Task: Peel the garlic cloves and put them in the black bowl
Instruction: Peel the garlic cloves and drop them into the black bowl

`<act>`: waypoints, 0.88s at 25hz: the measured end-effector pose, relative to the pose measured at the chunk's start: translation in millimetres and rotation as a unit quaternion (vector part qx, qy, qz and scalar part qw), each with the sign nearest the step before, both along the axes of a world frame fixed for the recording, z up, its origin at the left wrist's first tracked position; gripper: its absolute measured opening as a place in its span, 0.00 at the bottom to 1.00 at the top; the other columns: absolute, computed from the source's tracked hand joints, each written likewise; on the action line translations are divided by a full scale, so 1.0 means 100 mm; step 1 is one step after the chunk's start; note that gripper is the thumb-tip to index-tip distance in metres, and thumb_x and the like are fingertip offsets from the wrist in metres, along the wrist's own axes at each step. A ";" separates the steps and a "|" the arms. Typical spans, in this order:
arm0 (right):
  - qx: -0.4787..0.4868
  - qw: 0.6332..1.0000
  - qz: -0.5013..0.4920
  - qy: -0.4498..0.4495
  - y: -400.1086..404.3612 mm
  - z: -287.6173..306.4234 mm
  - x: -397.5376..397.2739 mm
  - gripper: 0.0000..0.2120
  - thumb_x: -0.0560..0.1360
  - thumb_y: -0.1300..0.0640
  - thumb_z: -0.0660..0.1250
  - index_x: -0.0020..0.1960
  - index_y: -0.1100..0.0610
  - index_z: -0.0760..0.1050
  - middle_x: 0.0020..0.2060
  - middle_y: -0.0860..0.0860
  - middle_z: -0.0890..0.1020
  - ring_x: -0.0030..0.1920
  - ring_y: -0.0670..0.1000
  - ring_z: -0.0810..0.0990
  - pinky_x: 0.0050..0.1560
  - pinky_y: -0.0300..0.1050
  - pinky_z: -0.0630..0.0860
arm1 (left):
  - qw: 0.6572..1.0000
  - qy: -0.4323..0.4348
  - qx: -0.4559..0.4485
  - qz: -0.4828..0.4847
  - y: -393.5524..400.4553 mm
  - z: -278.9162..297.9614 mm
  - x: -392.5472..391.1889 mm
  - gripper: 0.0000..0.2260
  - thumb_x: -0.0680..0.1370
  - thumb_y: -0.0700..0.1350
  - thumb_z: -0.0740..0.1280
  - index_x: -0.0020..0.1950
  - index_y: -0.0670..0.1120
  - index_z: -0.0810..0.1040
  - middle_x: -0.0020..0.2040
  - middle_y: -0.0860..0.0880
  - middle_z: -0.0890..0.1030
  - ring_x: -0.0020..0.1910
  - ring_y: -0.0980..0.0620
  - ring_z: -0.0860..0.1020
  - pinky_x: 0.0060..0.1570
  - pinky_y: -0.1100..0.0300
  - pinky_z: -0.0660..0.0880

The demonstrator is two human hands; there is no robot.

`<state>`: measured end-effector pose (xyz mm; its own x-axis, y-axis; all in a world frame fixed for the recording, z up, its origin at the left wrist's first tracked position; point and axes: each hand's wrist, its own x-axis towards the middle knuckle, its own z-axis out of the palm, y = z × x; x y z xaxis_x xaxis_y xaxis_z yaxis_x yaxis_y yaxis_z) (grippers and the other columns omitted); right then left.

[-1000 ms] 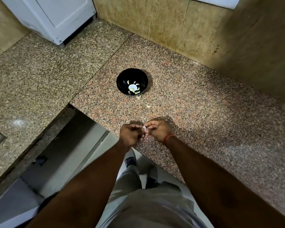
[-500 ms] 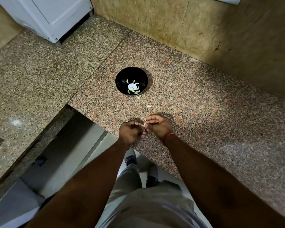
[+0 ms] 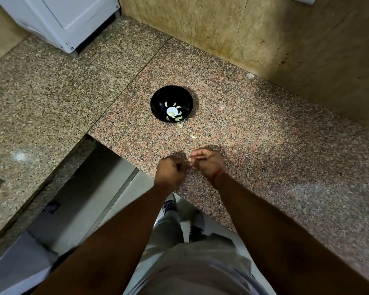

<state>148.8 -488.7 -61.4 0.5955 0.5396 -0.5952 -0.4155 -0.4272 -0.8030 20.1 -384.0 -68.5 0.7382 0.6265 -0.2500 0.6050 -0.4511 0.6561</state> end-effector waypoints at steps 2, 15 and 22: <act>-0.008 1.000 0.002 -0.013 0.01 0.00 -0.01 0.09 0.74 0.72 0.72 0.52 0.65 0.82 0.47 0.61 0.85 0.41 0.53 0.85 0.42 0.46 0.85 | 1.000 -0.004 0.009 0.000 0.03 -0.04 0.03 0.13 0.79 0.41 0.69 0.35 0.52 0.82 0.32 0.59 0.79 0.28 0.65 0.75 0.30 0.73 0.66; -0.068 0.976 0.098 -0.183 0.03 -0.10 -0.02 0.12 0.71 0.71 0.72 0.42 0.55 0.82 0.39 0.52 0.86 0.43 0.54 0.87 0.45 0.55 0.86 | 0.994 -0.020 -0.091 0.053 0.03 -0.10 0.09 0.12 0.77 0.37 0.73 0.34 0.49 0.82 0.29 0.55 0.78 0.25 0.60 0.73 0.30 0.66 0.68; -0.138 0.911 0.196 -0.335 0.08 -0.04 0.01 0.16 0.73 0.62 0.73 0.36 0.43 0.77 0.37 0.42 0.84 0.39 0.41 0.82 0.45 0.46 0.84 | 0.999 -0.040 -0.012 0.003 0.06 -0.07 0.12 0.21 0.73 0.33 0.72 0.28 0.54 0.73 0.25 0.62 0.70 0.27 0.66 0.74 0.30 0.73 0.63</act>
<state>149.6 -481.1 -65.7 0.6684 0.6741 -0.3143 0.3558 -0.6609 -0.6608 31.8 -378.4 -75.8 0.7525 0.6255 -0.2062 0.5533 -0.4305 0.7131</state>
